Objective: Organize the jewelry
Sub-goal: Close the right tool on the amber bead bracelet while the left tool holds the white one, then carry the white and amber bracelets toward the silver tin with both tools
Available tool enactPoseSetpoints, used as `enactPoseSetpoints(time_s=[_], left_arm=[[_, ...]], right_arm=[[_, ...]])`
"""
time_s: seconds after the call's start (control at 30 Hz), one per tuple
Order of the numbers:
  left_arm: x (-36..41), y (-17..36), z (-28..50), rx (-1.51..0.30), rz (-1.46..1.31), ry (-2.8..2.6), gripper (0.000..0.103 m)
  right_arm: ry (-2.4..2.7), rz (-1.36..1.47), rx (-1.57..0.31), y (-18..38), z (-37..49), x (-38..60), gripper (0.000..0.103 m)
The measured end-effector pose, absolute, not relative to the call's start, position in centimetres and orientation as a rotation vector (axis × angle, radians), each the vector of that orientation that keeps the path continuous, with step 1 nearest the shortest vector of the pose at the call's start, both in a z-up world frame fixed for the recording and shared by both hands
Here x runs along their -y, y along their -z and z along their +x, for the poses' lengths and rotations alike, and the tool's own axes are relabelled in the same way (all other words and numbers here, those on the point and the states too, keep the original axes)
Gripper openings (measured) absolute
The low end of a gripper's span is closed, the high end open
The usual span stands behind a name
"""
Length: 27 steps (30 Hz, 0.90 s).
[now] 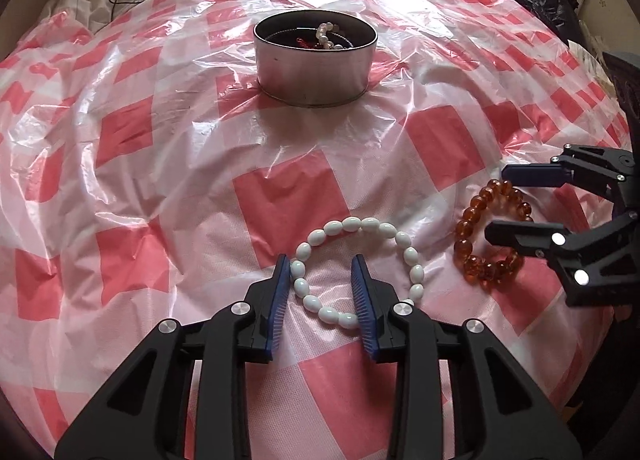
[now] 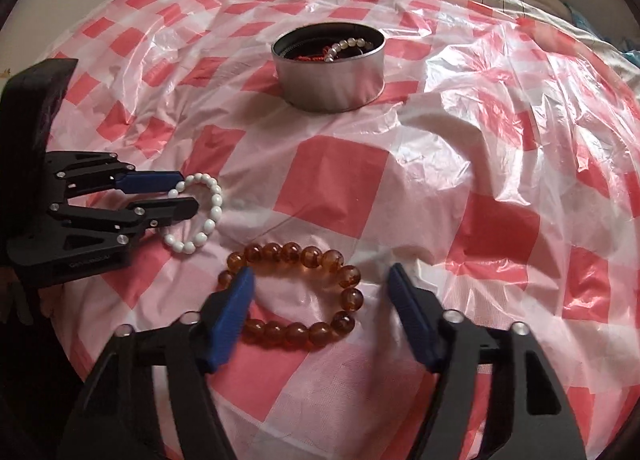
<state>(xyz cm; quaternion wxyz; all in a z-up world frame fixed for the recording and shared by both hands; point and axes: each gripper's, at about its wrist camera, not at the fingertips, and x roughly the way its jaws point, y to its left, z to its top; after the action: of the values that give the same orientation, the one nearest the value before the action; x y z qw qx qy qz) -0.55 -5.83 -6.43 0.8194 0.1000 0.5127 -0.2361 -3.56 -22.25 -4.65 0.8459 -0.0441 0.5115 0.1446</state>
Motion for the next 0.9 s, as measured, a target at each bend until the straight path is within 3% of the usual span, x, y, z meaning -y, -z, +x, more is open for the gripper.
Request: enactPoseSetpoints(time_s=[0.03,0.1,0.33,0.4,0.43,0.47,0.57,0.63,0.77,0.9], left_arm=[[5.9,6.4,-0.6,-1.098,0.209,0.514,0.016],[5.7,6.1,-0.6,-1.093,0.205,0.512,0.008],[4.1,3.8,-0.2,-1.057,0.048,0.57,0.007],[4.2,4.2,0.0,-1.069,0.061,0.556,0.007],[4.3,4.6,0.1,-1.086,0.072,0.549,0.007],[4.4,5.2,0.3,-1.11,0.084,0.543,0.007],[4.7,6.5,0.5,-1.145,0.109,0.522,0.008],[4.9,6.4,0.5,-1.145,0.124,0.516,0.008],[4.6,5.3,0.6,-1.129,0.034,0.57,0.007],[3.9,2.7,1.2,-1.075,-0.118,0.633,0.007]], right_arm=[[-0.306,-0.095,-1.078,4.6,-3.6,22.3,0.029],[-0.31,-0.079,-1.074,4.3,-3.5,22.4,0.013],[-0.344,0.037,-1.057,3.3,-3.3,23.5,0.013],[-0.331,-0.003,-1.082,4.0,-3.2,23.2,0.022],[-0.326,-0.021,-1.086,4.3,-3.2,22.9,0.033],[-0.323,-0.055,-1.088,4.6,-3.3,22.5,0.035],[-0.316,-0.118,-1.085,4.9,-3.5,21.6,0.034],[-0.337,-0.06,-1.096,4.8,-3.3,22.0,0.013],[-0.481,0.328,-1.085,3.8,-2.7,24.8,0.012],[-0.608,0.576,-0.937,1.3,-3.0,26.7,0.012]])
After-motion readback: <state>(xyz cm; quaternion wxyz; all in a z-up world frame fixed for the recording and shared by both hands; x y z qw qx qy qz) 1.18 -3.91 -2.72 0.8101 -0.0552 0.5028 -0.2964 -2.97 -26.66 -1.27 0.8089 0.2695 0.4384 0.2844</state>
